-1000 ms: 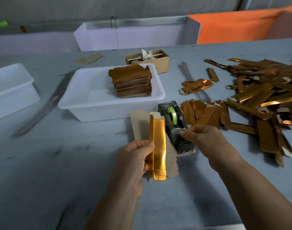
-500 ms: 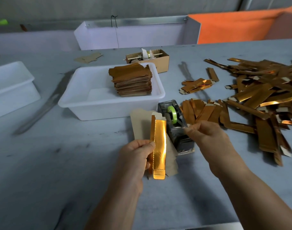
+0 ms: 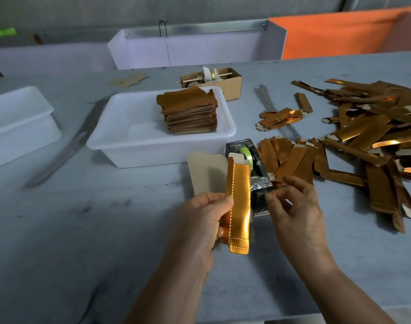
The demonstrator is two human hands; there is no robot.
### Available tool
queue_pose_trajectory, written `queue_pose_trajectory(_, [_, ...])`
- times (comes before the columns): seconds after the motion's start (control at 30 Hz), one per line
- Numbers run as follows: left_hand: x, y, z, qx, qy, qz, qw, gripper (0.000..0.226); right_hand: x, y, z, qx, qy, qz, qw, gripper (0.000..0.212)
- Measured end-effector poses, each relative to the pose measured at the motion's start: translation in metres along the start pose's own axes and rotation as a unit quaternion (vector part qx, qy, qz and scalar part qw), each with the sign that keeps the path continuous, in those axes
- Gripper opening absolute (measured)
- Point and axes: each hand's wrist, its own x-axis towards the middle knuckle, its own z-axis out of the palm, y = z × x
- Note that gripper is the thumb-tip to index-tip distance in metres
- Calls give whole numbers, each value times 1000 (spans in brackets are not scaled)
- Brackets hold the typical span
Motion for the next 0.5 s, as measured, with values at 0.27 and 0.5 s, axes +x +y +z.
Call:
queue_pose_trajectory(0.27, [0,-4,8,20,-13,2,1000,9,4,3,0,-56,-7,-18,998,15])
queue_pose_trajectory(0.5, [-3,-1,9,23,-13,5,1000,14,9,-4,2,-158,17,-90,983,4])
